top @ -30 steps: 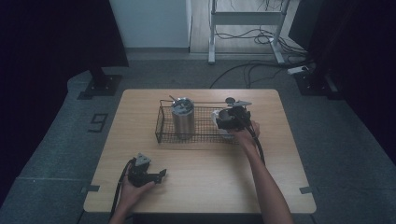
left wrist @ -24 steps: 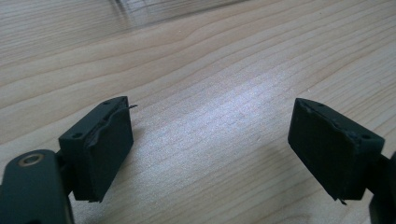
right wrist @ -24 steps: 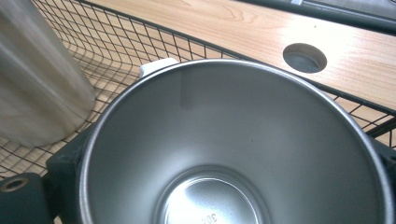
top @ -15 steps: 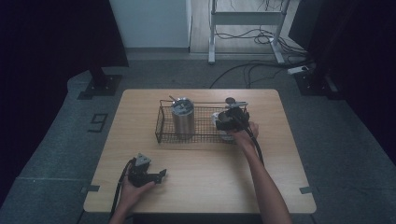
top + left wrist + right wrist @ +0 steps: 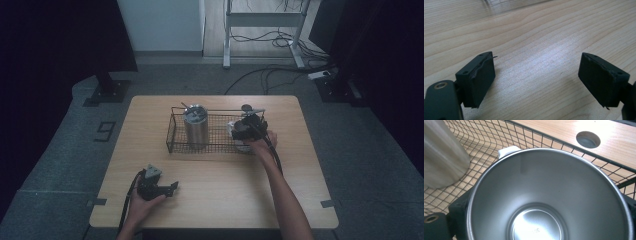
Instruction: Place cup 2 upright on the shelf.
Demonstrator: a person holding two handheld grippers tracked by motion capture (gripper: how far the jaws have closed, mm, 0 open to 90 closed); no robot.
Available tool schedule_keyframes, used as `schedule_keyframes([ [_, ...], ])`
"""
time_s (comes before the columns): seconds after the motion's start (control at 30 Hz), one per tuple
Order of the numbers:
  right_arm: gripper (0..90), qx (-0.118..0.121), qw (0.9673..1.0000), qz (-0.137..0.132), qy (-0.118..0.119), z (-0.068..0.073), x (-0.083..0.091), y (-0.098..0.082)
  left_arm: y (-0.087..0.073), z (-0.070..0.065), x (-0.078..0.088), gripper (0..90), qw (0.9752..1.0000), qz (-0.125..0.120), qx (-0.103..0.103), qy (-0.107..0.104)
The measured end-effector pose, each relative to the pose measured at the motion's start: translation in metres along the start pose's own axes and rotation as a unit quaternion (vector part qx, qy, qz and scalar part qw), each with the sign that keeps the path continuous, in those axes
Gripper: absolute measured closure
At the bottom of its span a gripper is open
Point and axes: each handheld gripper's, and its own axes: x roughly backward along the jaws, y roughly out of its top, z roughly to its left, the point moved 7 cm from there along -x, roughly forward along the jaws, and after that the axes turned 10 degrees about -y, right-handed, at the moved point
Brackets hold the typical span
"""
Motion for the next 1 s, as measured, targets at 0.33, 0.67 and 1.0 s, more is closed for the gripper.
schedule_keyframes([
  [0.33,5.6,0.011,0.9996,0.026,-0.009,-0.004,0.004,-0.007,0.000,0.000,0.000,14.2,1.0000,0.001,-0.001,0.000],
  [0.67,1.5,-0.003,1.0000,-0.002,-0.008,-0.007,0.011,-0.001,0.000,0.000,0.000,14.2,1.0000,0.000,0.000,0.000],
  [1.0,0.5,-0.013,0.9993,-0.036,0.000,-0.012,0.028,0.005,0.000,0.000,0.000,14.2,1.0000,0.001,-0.001,0.000],
])
